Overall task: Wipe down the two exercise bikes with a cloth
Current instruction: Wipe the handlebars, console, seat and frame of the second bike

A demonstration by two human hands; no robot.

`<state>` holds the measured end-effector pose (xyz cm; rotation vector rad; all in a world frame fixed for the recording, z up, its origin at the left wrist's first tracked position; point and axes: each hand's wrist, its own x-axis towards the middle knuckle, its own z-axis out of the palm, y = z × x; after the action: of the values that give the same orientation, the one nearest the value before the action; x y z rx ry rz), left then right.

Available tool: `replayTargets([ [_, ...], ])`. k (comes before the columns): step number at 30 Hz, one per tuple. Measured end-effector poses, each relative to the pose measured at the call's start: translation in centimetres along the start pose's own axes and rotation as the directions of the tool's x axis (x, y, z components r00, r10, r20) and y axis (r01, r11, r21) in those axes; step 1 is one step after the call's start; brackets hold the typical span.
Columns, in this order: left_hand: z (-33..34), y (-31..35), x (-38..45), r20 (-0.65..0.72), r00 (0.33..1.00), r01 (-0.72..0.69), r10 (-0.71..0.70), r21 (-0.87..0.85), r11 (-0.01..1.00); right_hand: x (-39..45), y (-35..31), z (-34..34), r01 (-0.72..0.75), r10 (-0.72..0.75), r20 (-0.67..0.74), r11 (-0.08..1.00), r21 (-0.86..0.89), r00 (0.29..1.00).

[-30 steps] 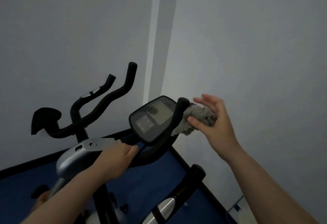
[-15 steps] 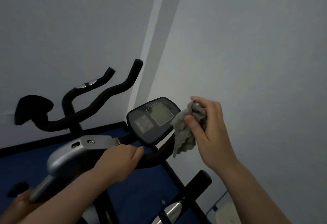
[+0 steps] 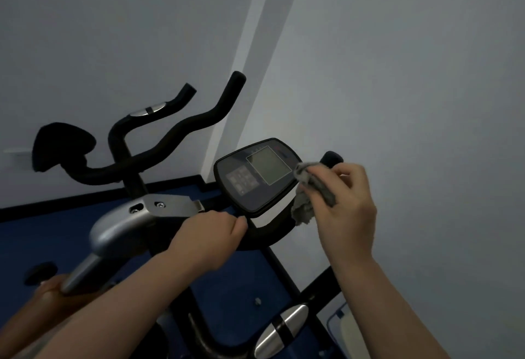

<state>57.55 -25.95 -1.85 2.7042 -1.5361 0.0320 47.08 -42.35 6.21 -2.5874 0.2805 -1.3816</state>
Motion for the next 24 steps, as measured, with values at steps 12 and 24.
replayTargets([
  [12, 0.0, -0.1, 0.1, -0.012, 1.000, -0.003, 0.003, 0.014, 1.000, 1.5, -0.4, -0.1, 0.166, -0.142, 0.101, 0.943, -0.289, 0.985],
  [24, 0.2, -0.1, 0.0, -0.037, 0.999, -0.004, 0.004, 0.019, 1.000, 1.3, -0.2, -0.1, 0.230, -0.186, 0.201, 0.947, -0.223, 0.962],
])
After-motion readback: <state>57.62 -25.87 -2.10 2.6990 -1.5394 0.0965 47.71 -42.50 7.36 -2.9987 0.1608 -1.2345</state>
